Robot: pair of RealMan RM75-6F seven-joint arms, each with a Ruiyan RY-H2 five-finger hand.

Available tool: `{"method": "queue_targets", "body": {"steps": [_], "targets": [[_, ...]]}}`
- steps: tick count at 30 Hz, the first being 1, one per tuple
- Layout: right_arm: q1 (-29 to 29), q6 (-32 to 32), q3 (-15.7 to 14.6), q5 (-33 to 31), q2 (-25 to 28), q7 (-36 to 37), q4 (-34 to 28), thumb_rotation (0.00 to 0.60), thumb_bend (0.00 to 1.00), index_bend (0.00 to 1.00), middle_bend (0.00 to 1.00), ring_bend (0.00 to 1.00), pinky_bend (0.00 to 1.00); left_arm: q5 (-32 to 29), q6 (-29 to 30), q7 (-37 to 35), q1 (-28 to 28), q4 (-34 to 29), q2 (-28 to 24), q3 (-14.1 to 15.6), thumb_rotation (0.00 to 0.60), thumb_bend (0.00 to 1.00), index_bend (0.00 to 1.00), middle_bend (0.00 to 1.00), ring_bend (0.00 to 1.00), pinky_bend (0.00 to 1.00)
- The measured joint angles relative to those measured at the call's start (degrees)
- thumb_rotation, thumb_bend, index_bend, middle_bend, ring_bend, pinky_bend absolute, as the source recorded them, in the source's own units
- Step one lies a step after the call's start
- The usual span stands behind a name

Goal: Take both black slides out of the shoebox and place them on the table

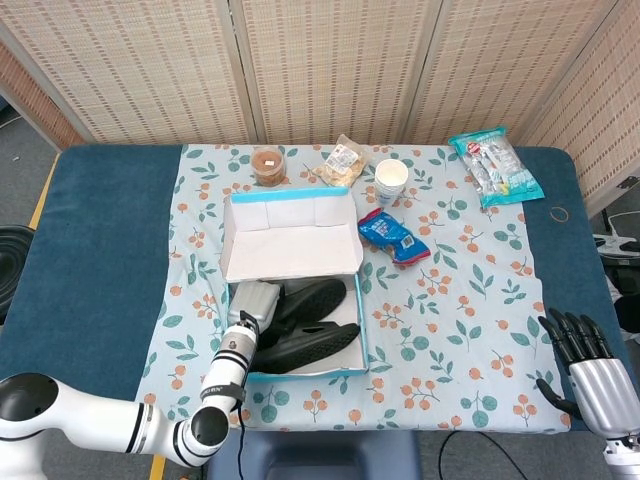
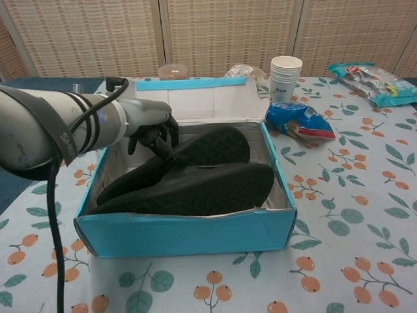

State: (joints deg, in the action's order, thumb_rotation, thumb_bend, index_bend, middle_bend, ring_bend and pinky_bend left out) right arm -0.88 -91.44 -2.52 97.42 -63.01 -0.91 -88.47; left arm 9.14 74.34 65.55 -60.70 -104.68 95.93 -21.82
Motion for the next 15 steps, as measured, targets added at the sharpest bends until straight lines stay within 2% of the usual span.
{"method": "queue_targets", "body": {"steps": [6,9,12,15], "targets": [[-0.01,-0.08,0.05,-0.03,0.06,0.21,0.01,0.600,0.16,0.00,0.00,0.00,0.00,0.03,0.31,0.22,-2.40,1.38,0.64,0.73,0.372,0.30,0.32,0.35,0.28,0.51],[0.01,0.02,0.04,-0.08,0.10,0.31,0.08,0.600,0.16,0.00,0.00,0.00,0.00,-0.88,0.28,0.38,-3.06,1.53,0.71,0.73,0.408,0.30,0.34,0.35,0.29,0.52],[0.02,0.08,0.02,-0.09,0.16,0.35,0.11,0.600,0.16,0.00,0.00,0.00,0.00,-2.97,0.04,1.12,-3.72,1.61,0.56,0.80,0.462,0.30,0.41,0.38,0.30,0.53],[0.01,0.03,-0.04,0.05,0.16,0.39,0.12,0.600,0.16,0.00,0.00,0.00,0.00,-4.70,-0.10,2.44,-4.70,2.34,0.63,1.72,0.474,0.30,0.45,0.39,0.31,0.53]]}}
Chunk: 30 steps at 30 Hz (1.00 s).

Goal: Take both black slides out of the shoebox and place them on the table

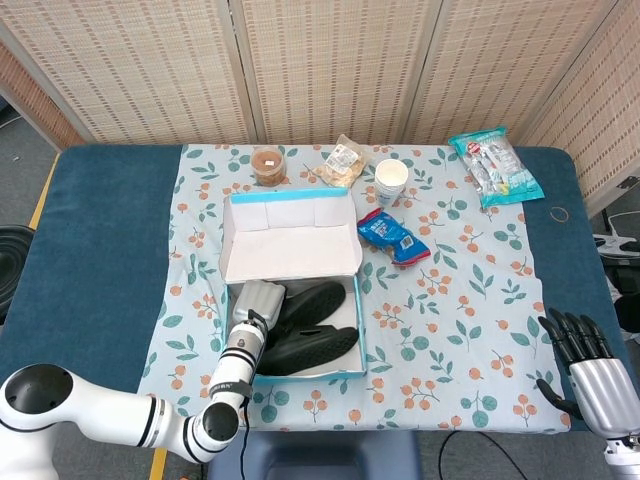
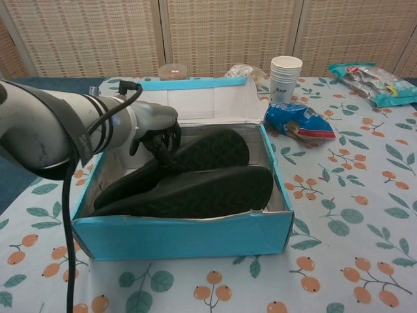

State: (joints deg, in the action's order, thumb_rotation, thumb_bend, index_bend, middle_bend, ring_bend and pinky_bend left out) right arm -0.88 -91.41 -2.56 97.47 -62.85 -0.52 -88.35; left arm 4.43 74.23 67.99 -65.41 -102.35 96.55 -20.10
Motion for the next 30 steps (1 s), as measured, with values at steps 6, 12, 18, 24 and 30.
{"method": "queue_targets", "body": {"steps": [6,12,18,24,30], "targets": [[-0.08,-0.15,0.01,0.02,-0.01,-0.05,-0.04,0.600,0.16,0.00,0.00,0.00,0.00,-0.57,0.64,1.06,-1.35,1.07,0.73,1.70,0.535,0.31,0.50,0.43,0.33,0.56],[-0.10,-0.18,0.10,-0.08,-0.02,-0.06,-0.07,0.600,0.16,0.00,0.00,0.00,0.00,2.79,2.85,0.72,-1.65,1.11,1.48,3.40,0.600,0.43,0.64,0.58,0.41,0.57],[-0.18,-0.45,0.23,-0.19,0.02,0.24,-0.05,0.600,0.16,0.00,0.00,0.00,0.00,1.93,3.45,2.20,-1.94,0.01,1.60,4.54,0.600,0.56,0.74,0.68,0.45,0.55],[-0.21,-0.52,0.18,-0.06,0.05,0.38,0.03,0.600,0.16,0.00,0.00,0.00,0.00,4.78,2.72,0.41,-1.41,-2.92,0.43,4.81,0.600,0.58,0.78,0.72,0.47,0.55],[-0.14,-0.22,-0.04,0.19,0.05,0.27,-0.01,0.600,0.16,0.00,0.00,0.00,0.00,13.22,1.17,-5.43,0.75,-6.75,-1.67,6.17,0.600,0.59,0.77,0.72,0.47,0.54]]}}
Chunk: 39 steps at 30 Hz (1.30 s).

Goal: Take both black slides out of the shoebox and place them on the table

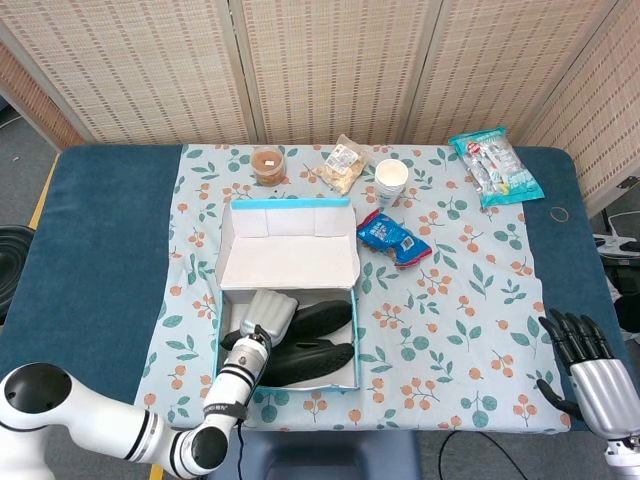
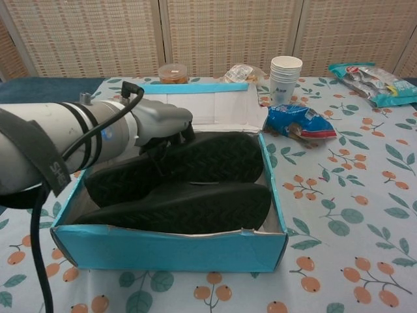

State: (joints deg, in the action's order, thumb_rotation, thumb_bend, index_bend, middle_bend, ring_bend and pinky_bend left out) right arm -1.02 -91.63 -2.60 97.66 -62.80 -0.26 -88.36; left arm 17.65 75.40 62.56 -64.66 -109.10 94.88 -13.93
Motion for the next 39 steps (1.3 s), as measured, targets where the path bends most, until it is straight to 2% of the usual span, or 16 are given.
{"method": "queue_targets", "body": {"steps": [7,13,16,22,27,34,39], "targets": [[-0.16,-0.34,0.06,0.01,0.00,-0.12,-0.11,0.600,0.16,0.00,0.00,0.00,0.00,13.39,0.28,-8.00,3.78,-1.96,-2.79,2.38,0.600,0.58,0.76,0.70,0.46,0.53],[-0.17,-0.25,0.00,0.09,-0.10,-0.58,-0.17,0.600,0.16,0.00,0.00,0.00,0.00,20.40,-0.87,-15.14,6.90,-4.93,-8.20,2.74,0.600,0.58,0.76,0.70,0.45,0.52],[-0.16,-0.23,-0.04,0.24,-0.18,-0.78,-0.27,0.600,0.16,0.00,0.00,0.00,0.00,21.21,-2.81,-16.58,7.84,-5.32,-10.16,3.48,0.600,0.58,0.75,0.69,0.44,0.51],[-0.09,-0.16,-0.35,0.88,-0.33,-1.05,-0.25,0.600,0.16,0.00,0.00,0.00,0.00,21.50,-6.29,-19.46,8.87,-3.20,-10.02,5.21,0.600,0.58,0.74,0.69,0.44,0.51],[-0.19,-0.31,0.00,0.17,-0.28,-0.76,-0.16,0.600,0.16,0.00,0.00,0.00,0.00,26.32,-6.04,-23.39,10.19,-3.84,-10.80,4.62,0.600,0.58,0.74,0.69,0.44,0.51],[-0.10,-0.01,-0.06,0.15,-0.15,-0.69,-0.13,0.600,0.16,0.00,0.00,0.00,0.00,36.01,-3.49,-32.51,14.00,-7.15,-16.99,1.71,0.600,0.56,0.72,0.67,0.42,0.47],[-0.28,-0.60,-0.02,0.24,0.12,-0.18,-0.16,0.600,0.16,0.00,0.00,0.00,0.00,43.10,0.97,-34.57,16.79,-2.83,-19.34,1.25,0.600,0.54,0.70,0.66,0.40,0.44]]}}
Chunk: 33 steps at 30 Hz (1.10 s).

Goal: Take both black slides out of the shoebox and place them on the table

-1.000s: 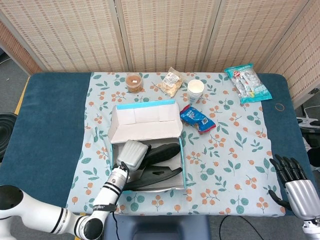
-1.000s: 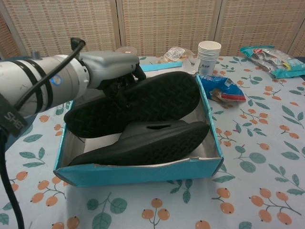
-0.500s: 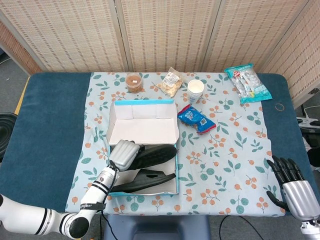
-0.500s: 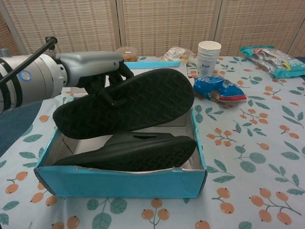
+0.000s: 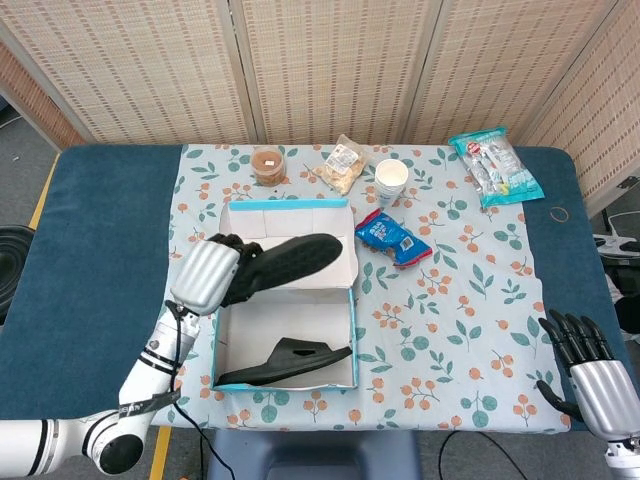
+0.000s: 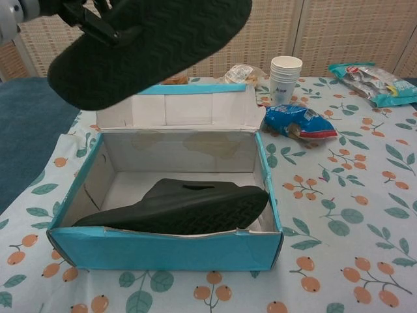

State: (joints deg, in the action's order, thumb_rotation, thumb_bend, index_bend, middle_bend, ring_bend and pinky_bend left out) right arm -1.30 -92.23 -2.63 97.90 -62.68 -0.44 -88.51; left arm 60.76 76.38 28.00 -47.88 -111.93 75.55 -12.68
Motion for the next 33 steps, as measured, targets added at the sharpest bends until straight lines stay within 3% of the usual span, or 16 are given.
{"method": "queue_targets", "body": {"steps": [5,12,16,18,22,28,33], "targets": [[0.01,0.08,-0.22,0.43,0.05,-0.14,-0.08,0.600,0.16,0.00,0.00,0.00,0.00,2.56,3.62,-1.12,2.78,14.80,0.43,-0.09,0.600,0.53,0.69,0.65,0.39,0.42],[0.17,0.58,-0.54,0.90,-0.04,-0.73,-0.25,0.600,0.16,0.00,0.00,0.00,0.00,2.25,4.21,-3.17,5.46,32.74,2.77,0.20,0.600,0.49,0.67,0.62,0.37,0.36],[0.52,1.63,-0.92,1.10,0.18,-0.91,-0.64,0.600,0.16,0.00,0.00,0.00,0.00,1.35,2.52,-3.25,6.32,46.53,7.17,1.04,0.600,0.48,0.60,0.52,0.30,0.32],[0.65,1.95,-1.04,1.16,0.23,-1.01,-0.72,0.600,0.16,0.00,0.00,0.00,0.00,0.71,1.10,-3.20,6.65,53.20,9.92,1.23,0.600,0.48,0.53,0.41,0.23,0.28],[0.76,2.15,-1.32,1.45,0.52,-0.69,-0.81,0.600,0.16,0.00,0.00,0.00,0.00,-1.46,-4.16,-2.95,7.22,66.62,17.57,1.14,0.600,0.48,0.50,0.38,0.20,0.28],[0.69,1.92,-1.32,1.32,0.82,-0.08,-0.84,0.600,0.16,0.00,0.00,0.00,0.00,-2.82,-10.90,-3.45,7.43,77.98,26.20,0.37,0.600,0.47,0.44,0.30,0.18,0.28],[0.68,1.87,-1.26,1.17,0.86,0.03,-0.81,0.600,0.16,0.00,0.00,0.00,0.00,-4.54,-15.19,-2.25,7.79,79.86,28.40,-1.15,0.600,0.46,0.34,0.16,0.12,0.27]]}}
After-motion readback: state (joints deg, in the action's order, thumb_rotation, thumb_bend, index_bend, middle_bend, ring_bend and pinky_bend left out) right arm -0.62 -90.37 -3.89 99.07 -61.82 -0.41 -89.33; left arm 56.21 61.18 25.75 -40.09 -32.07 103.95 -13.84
